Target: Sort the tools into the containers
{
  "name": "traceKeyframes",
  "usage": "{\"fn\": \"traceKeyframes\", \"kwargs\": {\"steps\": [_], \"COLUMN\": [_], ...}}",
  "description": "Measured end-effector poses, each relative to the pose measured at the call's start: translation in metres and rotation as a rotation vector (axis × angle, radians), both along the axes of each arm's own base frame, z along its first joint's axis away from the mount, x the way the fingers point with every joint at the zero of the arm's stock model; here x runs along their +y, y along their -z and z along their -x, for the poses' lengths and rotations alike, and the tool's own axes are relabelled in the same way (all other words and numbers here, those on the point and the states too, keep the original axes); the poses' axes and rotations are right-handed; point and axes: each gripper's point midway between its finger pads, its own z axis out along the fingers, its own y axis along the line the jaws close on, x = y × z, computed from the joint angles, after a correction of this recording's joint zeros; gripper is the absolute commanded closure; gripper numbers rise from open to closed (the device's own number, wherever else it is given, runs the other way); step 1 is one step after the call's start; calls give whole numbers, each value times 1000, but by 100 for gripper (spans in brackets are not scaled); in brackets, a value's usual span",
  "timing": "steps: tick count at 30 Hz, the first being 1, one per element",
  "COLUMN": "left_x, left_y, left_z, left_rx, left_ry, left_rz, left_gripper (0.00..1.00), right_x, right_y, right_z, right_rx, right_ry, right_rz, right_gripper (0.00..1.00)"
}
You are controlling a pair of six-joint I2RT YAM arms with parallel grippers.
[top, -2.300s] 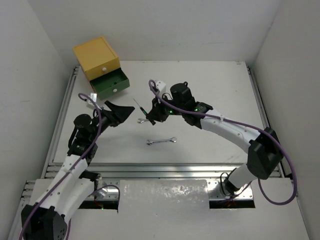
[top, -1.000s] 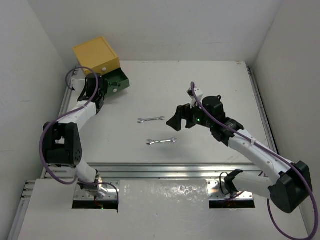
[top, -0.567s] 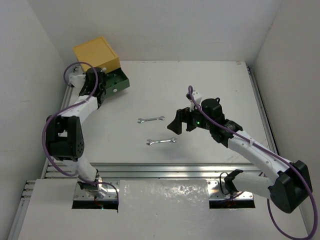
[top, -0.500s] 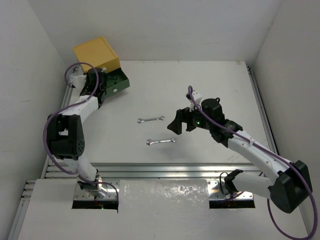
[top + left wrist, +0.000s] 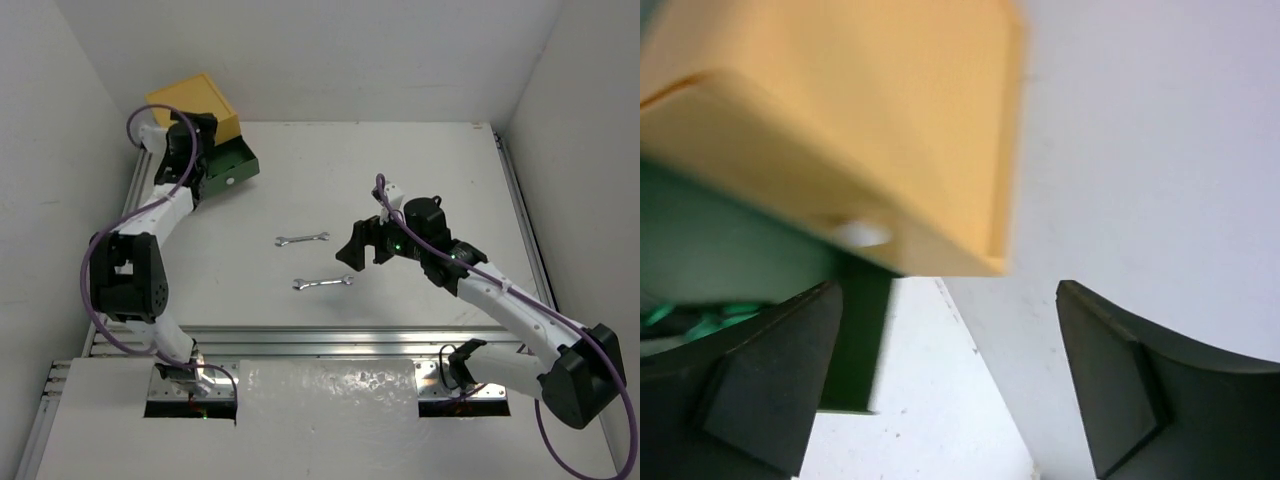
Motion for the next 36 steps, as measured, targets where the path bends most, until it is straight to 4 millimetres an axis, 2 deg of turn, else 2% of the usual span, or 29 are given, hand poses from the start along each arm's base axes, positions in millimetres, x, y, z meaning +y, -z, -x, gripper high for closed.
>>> {"fn": "traceKeyframes", "kwargs": {"steps": [2, 5, 6, 7, 9, 10, 12, 15, 17, 20, 22, 24, 28, 36], "left_x": [-8, -29, -36, -44, -67, -79, -105, -129, -132, -117, -103, -92, -75, -53], "left_y": [-34, -92, -104, -113, -118, -110, -74, 8, 55, 99, 116, 123, 127, 131], "left_z": [-6, -16, -18, -20, -24, -24, -18, 1, 14, 29, 33, 32, 21, 2], "left_rx": [-26, -50, -29, -17, 35, 81, 220, 501, 653, 823, 903, 947, 1010, 1074], "left_ry": [69, 211, 251, 284, 352, 381, 442, 510, 561, 588, 579, 555, 489, 374], "left_rz": [-63, -202, -263, -307, -431, -485, -596, -749, -829, -912, -960, -1003, -1099, -1248], "left_gripper": [13, 40, 59, 82, 100, 100, 100, 100, 100, 100, 100, 100, 100, 100], "right_x": [0, -1, -2, -3, -5, -5, -6, -8, -9, -9, -10, -11, -12, -15], "right_y": [0, 1, 2, 2, 4, 4, 5, 6, 9, 16, 21, 25, 29, 28], "right_z": [0, 0, 0, -1, -2, -2, -3, -5, -6, -6, -6, -5, -4, -6], "right_rx": [-2, -1, -4, -7, -12, -14, -18, -27, -27, -15, -3, 2, 2, -14], "right_ry": [-1, -2, 1, 5, 11, 11, 11, 21, 25, 24, 24, 22, 22, 34], "right_rz": [1, 9, 13, 19, 31, 36, 43, 51, 58, 72, 82, 89, 99, 106], "right_gripper": [1, 1, 1, 1, 1, 1, 1, 1, 1, 1, 1, 1, 1, 1]}}
